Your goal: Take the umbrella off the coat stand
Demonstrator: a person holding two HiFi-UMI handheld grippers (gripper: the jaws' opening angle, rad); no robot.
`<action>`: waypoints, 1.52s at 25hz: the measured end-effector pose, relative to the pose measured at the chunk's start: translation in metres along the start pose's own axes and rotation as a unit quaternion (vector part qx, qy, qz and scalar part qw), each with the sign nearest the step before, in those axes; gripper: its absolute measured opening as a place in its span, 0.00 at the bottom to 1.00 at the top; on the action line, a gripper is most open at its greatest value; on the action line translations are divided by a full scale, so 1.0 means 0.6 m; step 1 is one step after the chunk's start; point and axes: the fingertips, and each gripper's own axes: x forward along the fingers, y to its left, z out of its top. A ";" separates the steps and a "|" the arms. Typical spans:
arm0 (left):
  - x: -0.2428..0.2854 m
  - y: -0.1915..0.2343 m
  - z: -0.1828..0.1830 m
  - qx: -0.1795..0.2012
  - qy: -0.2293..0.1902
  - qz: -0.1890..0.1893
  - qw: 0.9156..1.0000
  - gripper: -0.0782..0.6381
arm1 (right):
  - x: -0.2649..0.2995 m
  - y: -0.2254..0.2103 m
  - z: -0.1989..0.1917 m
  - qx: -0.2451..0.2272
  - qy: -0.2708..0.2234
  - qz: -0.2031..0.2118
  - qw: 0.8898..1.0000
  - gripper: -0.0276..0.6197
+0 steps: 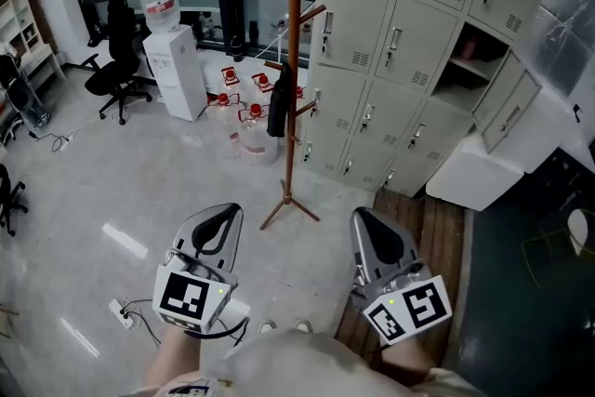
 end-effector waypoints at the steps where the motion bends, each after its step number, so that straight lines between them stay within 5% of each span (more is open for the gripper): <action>1: 0.001 -0.003 0.001 0.001 -0.001 -0.001 1.000 0.12 | -0.002 -0.001 -0.001 0.000 0.001 0.001 1.000 0.05; 25: 0.057 -0.132 -0.002 0.029 0.031 0.007 0.999 0.12 | -0.076 -0.094 -0.043 0.021 0.006 0.039 0.999 0.05; 38: 0.069 -0.136 -0.014 0.028 0.034 0.014 0.999 0.12 | -0.063 -0.109 -0.048 0.026 0.000 0.045 0.999 0.05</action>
